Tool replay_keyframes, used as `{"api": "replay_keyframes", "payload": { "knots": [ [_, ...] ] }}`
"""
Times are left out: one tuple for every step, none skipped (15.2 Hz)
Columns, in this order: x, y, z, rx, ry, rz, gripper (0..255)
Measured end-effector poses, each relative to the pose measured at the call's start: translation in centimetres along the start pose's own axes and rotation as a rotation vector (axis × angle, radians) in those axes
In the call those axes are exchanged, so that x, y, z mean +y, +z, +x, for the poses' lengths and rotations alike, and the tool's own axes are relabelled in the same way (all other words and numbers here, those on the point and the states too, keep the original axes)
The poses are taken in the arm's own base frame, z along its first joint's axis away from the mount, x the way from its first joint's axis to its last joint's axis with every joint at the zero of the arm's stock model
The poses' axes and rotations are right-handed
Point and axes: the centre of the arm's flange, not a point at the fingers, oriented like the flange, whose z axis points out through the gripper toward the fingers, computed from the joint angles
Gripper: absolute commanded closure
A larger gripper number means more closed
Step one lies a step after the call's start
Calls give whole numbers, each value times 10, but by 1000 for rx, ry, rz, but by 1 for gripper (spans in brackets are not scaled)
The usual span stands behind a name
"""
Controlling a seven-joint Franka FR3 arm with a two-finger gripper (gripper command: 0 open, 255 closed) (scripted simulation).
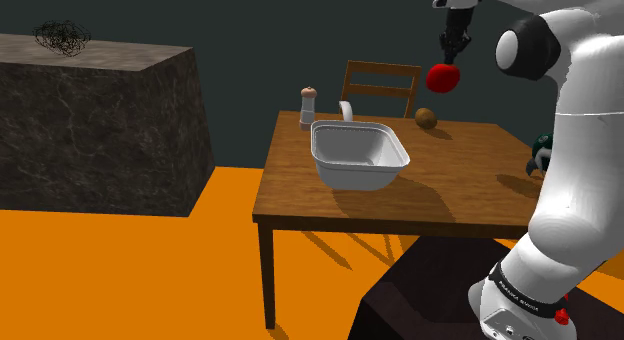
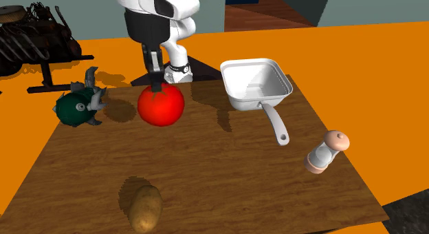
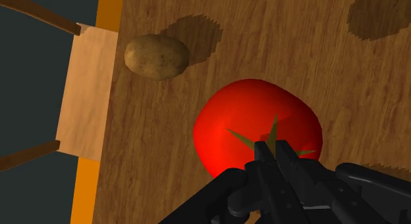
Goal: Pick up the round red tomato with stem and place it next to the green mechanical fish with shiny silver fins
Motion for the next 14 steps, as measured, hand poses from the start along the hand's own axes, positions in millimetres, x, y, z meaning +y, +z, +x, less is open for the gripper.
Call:
{"api": "replay_keyframes", "payload": {
  "knots": [
    [-1,-5,0,0,0,0,255],
    [-1,-10,-2,0,0,0,255],
    [-2,-15,-2,0,1,0,255],
    [-1,-20,-3,0,1,0,255],
    [-8,-23,-4,0,0,1,255],
    [-18,-23,-5,1,0,1,255],
    [-28,-23,-7,0,1,0,255],
    [-29,-24,-8,0,2,-1,0],
    [-29,-23,-7,0,1,-1,0],
    [-30,-17,-4,-3,14,0,0],
    [-27,-7,0,-10,38,-2,0],
    [-27,4,4,-19,65,-4,0],
    [-26,14,9,-28,95,-6,0],
    [-26,26,11,-37,126,-9,0]
  ]
}}
